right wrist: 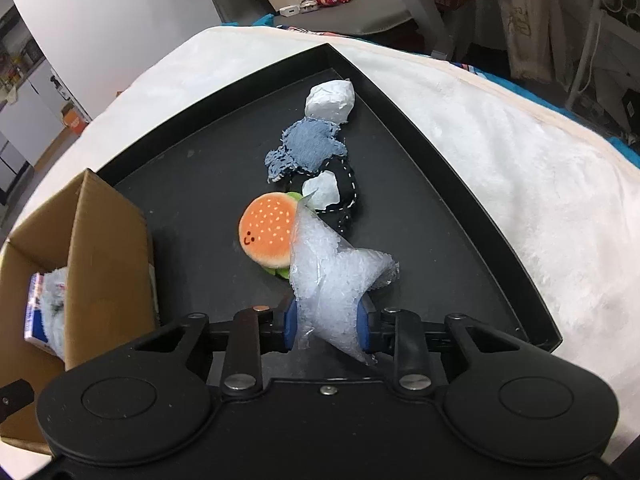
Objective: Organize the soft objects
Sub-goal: 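Lift the plastic bag with the right gripper toward the box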
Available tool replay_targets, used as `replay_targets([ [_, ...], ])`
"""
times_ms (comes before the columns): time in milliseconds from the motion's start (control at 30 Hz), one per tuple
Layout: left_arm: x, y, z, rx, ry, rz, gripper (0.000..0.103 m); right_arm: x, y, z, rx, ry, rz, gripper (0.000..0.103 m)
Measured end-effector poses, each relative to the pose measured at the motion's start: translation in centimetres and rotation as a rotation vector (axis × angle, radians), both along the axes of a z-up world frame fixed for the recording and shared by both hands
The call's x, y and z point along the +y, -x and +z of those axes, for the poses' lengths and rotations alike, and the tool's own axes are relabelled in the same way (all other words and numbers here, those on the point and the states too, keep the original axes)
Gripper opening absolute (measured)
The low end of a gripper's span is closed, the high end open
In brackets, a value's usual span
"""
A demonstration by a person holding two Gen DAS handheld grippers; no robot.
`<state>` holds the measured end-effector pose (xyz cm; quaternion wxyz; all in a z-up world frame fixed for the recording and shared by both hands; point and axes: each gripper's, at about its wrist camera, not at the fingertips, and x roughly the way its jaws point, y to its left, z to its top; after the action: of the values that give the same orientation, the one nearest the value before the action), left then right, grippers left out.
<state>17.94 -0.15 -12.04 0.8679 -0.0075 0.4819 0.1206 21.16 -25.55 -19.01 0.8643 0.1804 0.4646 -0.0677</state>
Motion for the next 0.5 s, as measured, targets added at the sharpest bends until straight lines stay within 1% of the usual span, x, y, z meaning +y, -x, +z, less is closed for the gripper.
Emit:
replay_targets([
  [67, 0.3, 0.1, 0.1, -0.005, 0.001, 0.002, 0.066, 0.1, 0.1, 0.4, -0.017, 0.006, 0.012, 0.027],
  [167, 0.9, 0.3, 0.1, -0.004, 0.02, 0.017, 0.066, 0.3, 0.3, 1.0, -0.032, -0.031, 0.035, 0.027],
  [300, 1.4, 0.7, 0.2, -0.009, 0.025, 0.015, 0.066, 0.7, 0.6, 1.8, -0.047, -0.038, 0.05, 0.027],
  [500, 2.4, 1.0, 0.2, -0.015, 0.064, 0.027, 0.066, 1.6, 0.4, 3.8, -0.093, -0.02, 0.099, 0.027],
])
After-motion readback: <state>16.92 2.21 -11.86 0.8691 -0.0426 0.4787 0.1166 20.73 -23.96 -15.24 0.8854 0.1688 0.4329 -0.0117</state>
